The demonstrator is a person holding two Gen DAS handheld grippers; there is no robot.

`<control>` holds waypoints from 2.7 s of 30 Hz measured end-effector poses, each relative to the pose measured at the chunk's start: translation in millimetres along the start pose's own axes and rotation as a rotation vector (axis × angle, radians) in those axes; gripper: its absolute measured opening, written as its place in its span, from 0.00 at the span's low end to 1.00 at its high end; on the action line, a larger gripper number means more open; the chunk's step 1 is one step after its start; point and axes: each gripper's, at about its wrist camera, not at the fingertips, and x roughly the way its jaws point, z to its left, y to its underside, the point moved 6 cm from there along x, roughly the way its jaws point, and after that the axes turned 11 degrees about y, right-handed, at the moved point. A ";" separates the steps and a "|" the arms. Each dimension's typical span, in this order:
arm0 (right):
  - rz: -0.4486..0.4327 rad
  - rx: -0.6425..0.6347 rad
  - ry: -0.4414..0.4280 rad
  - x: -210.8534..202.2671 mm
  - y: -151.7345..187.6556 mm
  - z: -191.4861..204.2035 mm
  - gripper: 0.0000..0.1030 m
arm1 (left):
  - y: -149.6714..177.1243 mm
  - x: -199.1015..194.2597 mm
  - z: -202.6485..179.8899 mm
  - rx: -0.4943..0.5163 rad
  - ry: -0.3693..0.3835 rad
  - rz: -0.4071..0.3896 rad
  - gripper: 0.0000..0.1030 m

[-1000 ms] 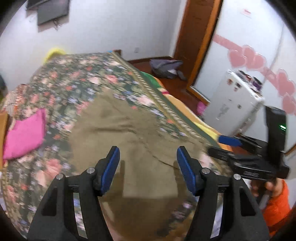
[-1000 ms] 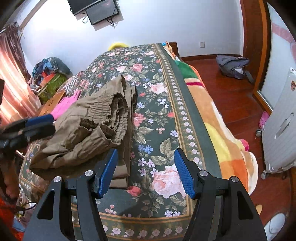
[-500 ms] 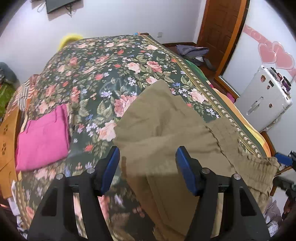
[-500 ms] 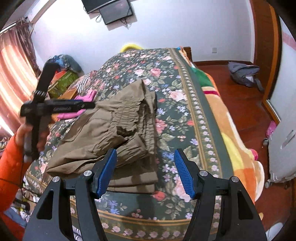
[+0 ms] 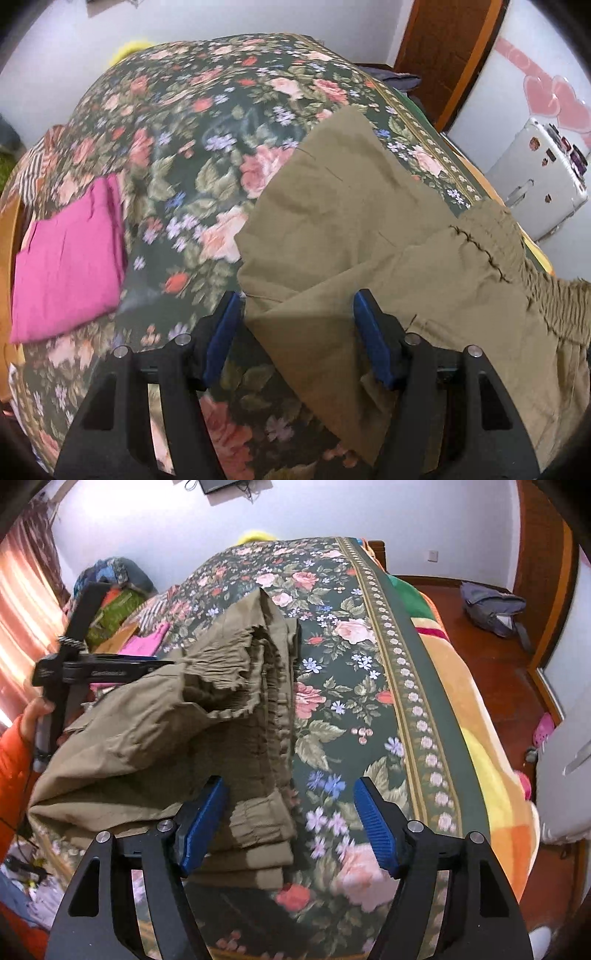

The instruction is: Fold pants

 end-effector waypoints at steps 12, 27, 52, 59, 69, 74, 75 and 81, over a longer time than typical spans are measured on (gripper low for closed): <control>-0.023 -0.129 -0.021 25.7 -34.6 13.2 0.66 | 81.1 -57.5 31.4 -0.190 -0.066 -0.049 0.63; -0.044 -0.255 -0.019 39.2 -75.8 49.0 0.66 | 139.2 -89.7 43.0 -0.402 -0.028 -0.103 0.63; -0.221 -0.179 0.106 -73.3 -47.1 80.1 0.73 | 186.9 -168.3 36.8 -0.368 -0.118 -0.224 0.59; -0.196 -0.180 0.071 -61.3 -38.8 99.8 0.75 | 170.7 -156.9 56.6 -0.382 -0.136 -0.252 0.59; -0.021 -0.188 0.015 -11.7 -8.0 107.1 0.77 | 208.3 -113.3 104.4 -0.520 -0.086 -0.153 0.57; -0.027 -0.192 0.043 -15.0 -8.0 99.6 0.78 | 225.7 -116.0 109.0 -0.452 -0.259 -0.063 0.49; -0.034 -0.190 0.058 -17.3 -8.6 96.9 0.78 | 226.2 -118.7 109.4 -0.462 -0.254 -0.063 0.49; -0.085 -0.150 0.060 -38.1 -17.2 83.6 0.71 | 204.3 -145.6 101.0 -0.493 -0.156 -0.178 0.49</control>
